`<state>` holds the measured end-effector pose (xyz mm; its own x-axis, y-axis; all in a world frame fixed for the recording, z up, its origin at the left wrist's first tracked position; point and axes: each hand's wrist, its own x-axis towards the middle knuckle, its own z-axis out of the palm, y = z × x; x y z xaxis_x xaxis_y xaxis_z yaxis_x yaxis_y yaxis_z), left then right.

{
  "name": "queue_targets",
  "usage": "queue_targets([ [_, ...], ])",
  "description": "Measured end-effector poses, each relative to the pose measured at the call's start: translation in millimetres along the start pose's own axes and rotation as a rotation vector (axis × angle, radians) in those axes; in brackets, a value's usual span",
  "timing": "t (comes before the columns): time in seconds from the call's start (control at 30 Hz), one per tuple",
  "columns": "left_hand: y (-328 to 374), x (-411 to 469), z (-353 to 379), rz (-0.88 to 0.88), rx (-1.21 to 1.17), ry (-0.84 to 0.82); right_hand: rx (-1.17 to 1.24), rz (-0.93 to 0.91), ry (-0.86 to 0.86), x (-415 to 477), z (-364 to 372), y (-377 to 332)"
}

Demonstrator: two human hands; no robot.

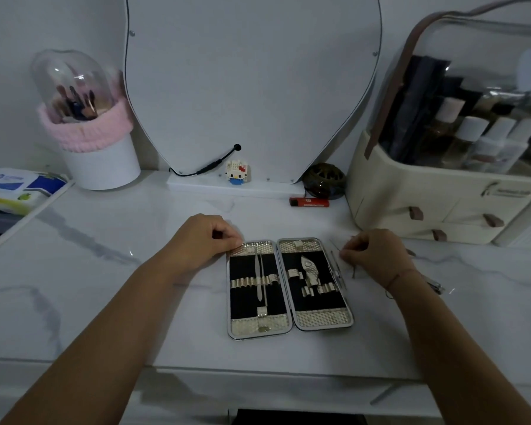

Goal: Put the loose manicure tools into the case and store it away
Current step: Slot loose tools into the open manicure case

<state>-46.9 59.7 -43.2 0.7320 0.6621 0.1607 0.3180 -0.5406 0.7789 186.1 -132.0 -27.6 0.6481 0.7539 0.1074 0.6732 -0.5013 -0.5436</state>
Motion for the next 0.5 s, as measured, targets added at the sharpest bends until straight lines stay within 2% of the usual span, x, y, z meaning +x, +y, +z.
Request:
queue_targets([
  [0.33, -2.8, 0.2, -2.1, -0.036, 0.025, 0.043, -0.21, -0.005, -0.209, 5.0, -3.9, -14.0],
  [0.4, -2.7, 0.0, -2.3, -0.039, 0.017, 0.043, -0.166, -0.047, -0.184, 4.2, -4.1, -13.2],
  [0.5, -2.6, 0.1, -1.7, -0.045, 0.009, 0.042, 0.043, -0.094, -0.15, 1.1, -7.2, -13.1],
])
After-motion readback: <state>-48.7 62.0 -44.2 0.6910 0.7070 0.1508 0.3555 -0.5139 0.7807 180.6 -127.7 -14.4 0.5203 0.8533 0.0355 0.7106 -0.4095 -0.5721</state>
